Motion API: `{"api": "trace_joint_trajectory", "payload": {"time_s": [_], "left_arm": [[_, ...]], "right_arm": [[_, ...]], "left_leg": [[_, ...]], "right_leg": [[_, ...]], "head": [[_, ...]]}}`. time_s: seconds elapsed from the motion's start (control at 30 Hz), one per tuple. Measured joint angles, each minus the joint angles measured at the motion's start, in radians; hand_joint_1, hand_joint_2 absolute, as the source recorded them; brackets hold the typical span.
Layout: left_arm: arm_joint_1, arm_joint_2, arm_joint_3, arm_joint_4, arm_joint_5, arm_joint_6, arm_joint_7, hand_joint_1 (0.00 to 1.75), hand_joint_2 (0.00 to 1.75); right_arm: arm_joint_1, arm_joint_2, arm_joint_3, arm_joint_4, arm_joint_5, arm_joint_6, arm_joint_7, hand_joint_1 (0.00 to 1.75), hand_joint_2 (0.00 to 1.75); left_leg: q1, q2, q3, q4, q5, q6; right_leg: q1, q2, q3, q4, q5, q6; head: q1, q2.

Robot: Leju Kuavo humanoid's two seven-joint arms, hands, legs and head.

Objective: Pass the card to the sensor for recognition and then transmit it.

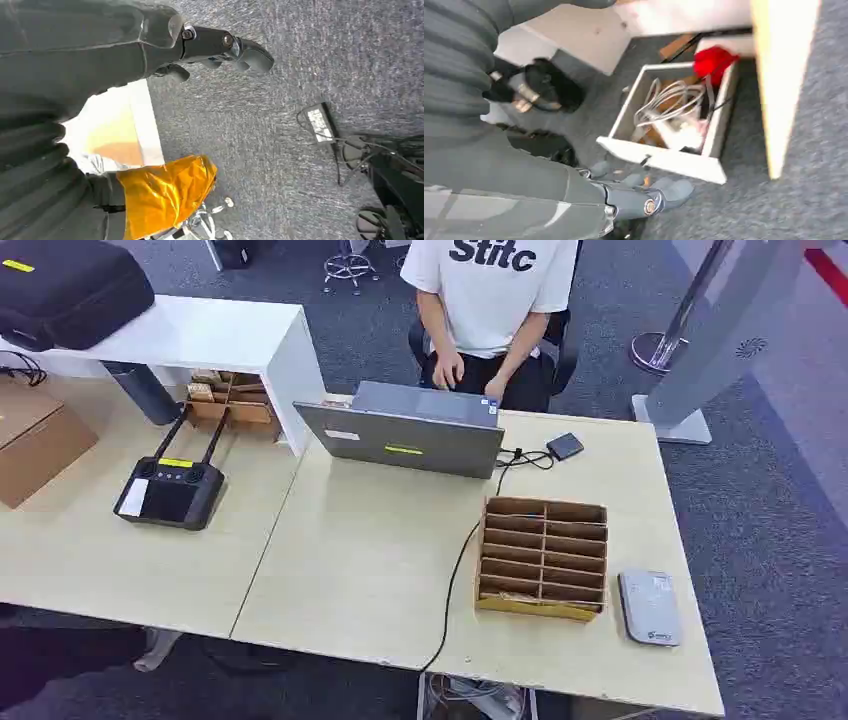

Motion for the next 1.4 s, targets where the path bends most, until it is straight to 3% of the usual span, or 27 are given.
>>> {"api": "trace_joint_trajectory", "payload": {"time_s": [0.17, 0.27, 0.37, 0.53, 0.67, 0.9, 1.07, 1.17, 1.27, 1.33, 1.4], "left_arm": [[0.0, 0.0, -0.002, 0.0, 0.0, 0.008, 0.006, 0.0, 1.75], [-0.001, -0.002, -0.005, 0.0, 0.0, 0.011, 0.007, 0.0, 1.75], [-0.003, -0.005, -0.006, 0.0, 0.0, 0.008, 0.006, 0.0, 1.75], [-0.004, -0.01, -0.01, 0.0, -0.001, 0.002, -0.016, 0.0, 1.75], [-0.004, -0.013, -0.014, 0.0, -0.001, -0.001, -0.025, 0.0, 1.75], [-0.003, -0.019, -0.015, 0.0, 0.0, -0.01, -0.026, 0.0, 1.75], [0.0, -0.02, -0.015, 0.0, 0.003, -0.018, -0.04, 0.0, 1.75], [0.004, -0.02, -0.015, 0.0, 0.005, -0.019, -0.064, 0.0, 1.75], [0.009, -0.018, -0.019, 0.0, 0.005, -0.019, -0.08, 0.0, 1.75], [0.009, -0.017, -0.027, 0.0, 0.005, -0.018, -0.084, 0.0, 1.75], [0.01, -0.017, -0.032, 0.0, 0.005, -0.018, -0.085, 0.0, 1.75]], "right_arm": [[-0.002, 0.067, -0.154, -0.23, 0.081, -0.025, 0.041, 0.0, 1.75], [-0.009, 0.101, -0.218, -0.357, 0.052, 0.041, 0.063, 0.0, 1.75], [-0.025, 0.131, -0.232, -0.499, 0.025, 0.132, 0.01, 0.0, 1.75], [-0.03, 0.137, -0.157, -0.741, -0.024, 0.159, -0.136, 0.0, 1.75], [-0.011, 0.134, -0.057, -0.932, 0.03, 0.159, -0.266, 0.0, 1.75], [0.019, 0.118, 0.049, -1.11, 0.129, 0.13, -0.364, 0.0, 1.75], [0.061, 0.067, 0.135, -1.212, 0.422, 0.04, -0.472, 0.0, 1.75], [0.077, -0.019, 0.225, -1.229, 0.702, -0.048, -0.517, 0.0, 1.75], [0.069, -0.128, 0.33, -1.226, 0.989, -0.142, -0.504, 0.0, 1.75], [0.047, -0.189, 0.396, -1.219, 1.075, -0.159, -0.485, 0.0, 1.75], [0.035, -0.224, 0.436, -1.214, 1.084, -0.164, -0.478, 0.0, 1.75]], "left_leg": [[0.0, 0.0, 0.0, 0.0, 0.0, 0.0], [-0.001, 0.0, 0.0, 0.0, 0.0, 0.0], [-0.001, 0.001, 0.0, 0.0, 0.0, 0.0], [-0.001, 0.001, 0.001, 0.0, 0.0, 0.0], [-0.001, 0.001, 0.001, 0.0, 0.0, 0.0], [-0.001, 0.0, 0.0, 0.0, 0.0, 0.0], [-0.001, 0.001, 0.0, 0.0, 0.0, 0.0], [-0.001, 0.001, 0.0, 0.0, 0.0, 0.0], [-0.001, 0.001, 0.0, 0.0, 0.0, 0.0], [-0.001, 0.001, 0.0, 0.001, 0.0, 0.0], [-0.001, -0.001, 0.0, 0.001, 0.0, 0.001]], "right_leg": [[0.0, 0.0, 0.0, 0.0, 0.0, 0.0], [-0.001, 0.0, 0.0, 0.0, 0.0, 0.0], [-0.001, 0.001, 0.0, 0.0, 0.001, 0.0], [-0.001, 0.0, 0.0, 0.0, 0.001, 0.0], [-0.001, 0.001, 0.0, 0.0, 0.001, 0.0], [-0.001, 0.0, 0.0, 0.0, 0.001, 0.0], [-0.001, 0.0, 0.0, 0.0, 0.0, 0.0], [-0.001, 0.0, 0.0, 0.0, 0.0, 0.0], [-0.001, 0.001, 0.0, 0.0, 0.001, 0.0], [-0.001, 0.001, 0.0, 0.0, 0.001, 0.0], [-0.001, -0.001, 0.0, 0.0, 0.001, 0.0]], "head": [[0.0, 0.0], [0.0, 0.0], [0.0, 0.0], [0.0, 0.0], [0.0, 0.0], [0.0, 0.0], [0.0, 0.0], [0.0, 0.0], [0.0, 0.0], [0.0, 0.0], [0.0, 0.0]]}}
